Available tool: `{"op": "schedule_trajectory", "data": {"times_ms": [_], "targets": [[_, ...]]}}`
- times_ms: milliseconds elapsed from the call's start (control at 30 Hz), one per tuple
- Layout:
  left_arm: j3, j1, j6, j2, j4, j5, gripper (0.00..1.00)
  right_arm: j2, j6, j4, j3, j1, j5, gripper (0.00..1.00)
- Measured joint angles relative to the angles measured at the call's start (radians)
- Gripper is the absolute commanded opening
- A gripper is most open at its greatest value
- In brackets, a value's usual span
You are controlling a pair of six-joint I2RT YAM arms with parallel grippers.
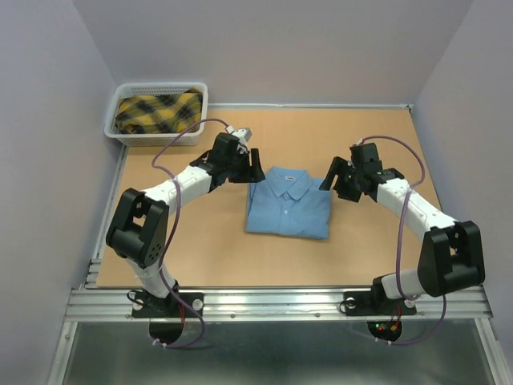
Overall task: Fold and stack the long sleeve shirts
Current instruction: Fold the shirt
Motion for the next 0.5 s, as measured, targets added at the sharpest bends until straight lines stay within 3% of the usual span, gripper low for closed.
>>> {"op": "schedule_trajectory", "data": {"times_ms": [200,500], "targets": [[0.104,0.026,0.066,0.133,-0.009,0.016,0.62,0.014,-0.055,0.019,0.008,-0.001,-0.022,0.74],[0.13,0.026,0.086,0.257,-0.029,0.055,0.57,0.015,-0.081,0.03,0.008,-0.001,-0.043,0.74]]}}
